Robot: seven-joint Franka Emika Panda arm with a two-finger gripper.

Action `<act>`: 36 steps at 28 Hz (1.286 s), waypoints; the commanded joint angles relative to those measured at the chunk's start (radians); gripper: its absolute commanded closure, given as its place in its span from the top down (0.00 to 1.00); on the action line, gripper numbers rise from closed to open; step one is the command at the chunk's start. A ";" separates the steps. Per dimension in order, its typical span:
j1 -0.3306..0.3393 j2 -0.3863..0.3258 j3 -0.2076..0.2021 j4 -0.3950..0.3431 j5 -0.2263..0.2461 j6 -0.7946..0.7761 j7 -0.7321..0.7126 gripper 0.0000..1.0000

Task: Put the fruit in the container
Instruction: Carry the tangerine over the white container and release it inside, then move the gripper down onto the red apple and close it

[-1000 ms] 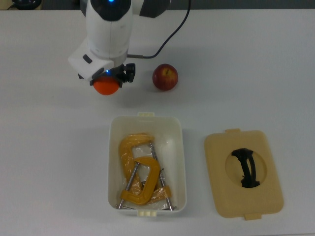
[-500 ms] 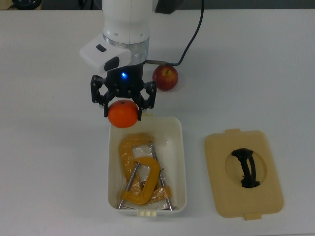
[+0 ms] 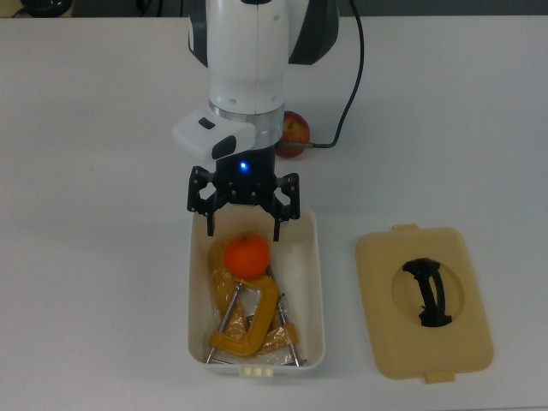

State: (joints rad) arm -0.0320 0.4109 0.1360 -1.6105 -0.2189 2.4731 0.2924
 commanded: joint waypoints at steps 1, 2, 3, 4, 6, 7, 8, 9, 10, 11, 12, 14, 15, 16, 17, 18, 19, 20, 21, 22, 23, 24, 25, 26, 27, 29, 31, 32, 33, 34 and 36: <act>0.035 -0.062 0.007 -0.040 -0.013 -0.107 0.065 1.00; 0.041 -0.073 0.011 -0.048 -0.011 -0.137 0.067 1.00; 0.047 -0.086 0.016 -0.057 -0.011 -0.169 0.067 1.00; 0.050 -0.099 0.022 -0.072 -0.011 -0.201 0.067 1.00; 0.055 -0.132 0.037 -0.101 -0.011 -0.256 0.062 1.00; 0.056 -0.162 0.049 -0.135 -0.008 -0.296 0.059 1.00; 0.056 -0.175 0.056 -0.150 -0.008 -0.312 0.057 1.00; 0.056 -0.185 0.062 -0.167 -0.008 -0.325 0.057 1.00; 0.056 -0.193 0.068 -0.180 -0.007 -0.338 0.056 1.00; 0.056 -0.196 0.076 -0.190 -0.007 -0.348 0.054 1.00; 0.056 -0.196 0.083 -0.207 -0.005 -0.371 0.042 1.00; 0.056 -0.193 0.089 -0.223 -0.005 -0.387 0.027 1.00; 0.056 -0.193 0.092 -0.233 -0.004 -0.395 0.018 1.00; 0.056 -0.193 0.096 -0.246 -0.005 -0.404 0.008 1.00; 0.056 -0.193 0.100 -0.273 -0.004 -0.424 -0.010 1.00; 0.058 -0.193 0.105 -0.285 -0.005 -0.436 -0.021 1.00; 0.057 -0.193 0.111 -0.298 -0.005 -0.445 -0.033 1.00; 0.056 -0.193 0.115 -0.307 -0.004 -0.457 -0.048 1.00; 0.056 -0.193 0.116 -0.316 -0.005 -0.467 -0.065 1.00; 0.056 -0.193 0.116 -0.330 -0.004 -0.480 -0.099 1.00; 0.056 -0.192 0.116 -0.332 -0.004 -0.487 -0.110 1.00; 0.056 -0.188 0.116 -0.333 -0.004 -0.493 -0.117 1.00; 0.056 -0.185 0.116 -0.338 -0.004 -0.494 -0.121 1.00; 0.056 -0.184 0.117 -0.344 -0.005 -0.494 -0.122 1.00; 0.056 -0.181 0.117 -0.350 -0.004 -0.491 -0.122 1.00; 0.056 -0.173 0.119 -0.355 -0.004 -0.491 -0.122 1.00; 0.056 -0.172 0.119 -0.367 -0.005 -0.491 -0.122 1.00; 0.058 -0.172 0.119 -0.371 -0.005 -0.491 -0.122 1.00; 0.058 -0.173 0.123 -0.377 -0.005 -0.494 -0.122 1.00; 0.058 -0.172 0.126 -0.382 -0.005 -0.493 -0.122 1.00; 0.058 -0.173 0.128 -0.388 -0.005 -0.493 -0.121 1.00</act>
State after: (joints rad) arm 0.0295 0.2515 0.2504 -1.9719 -0.2188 1.9998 0.1963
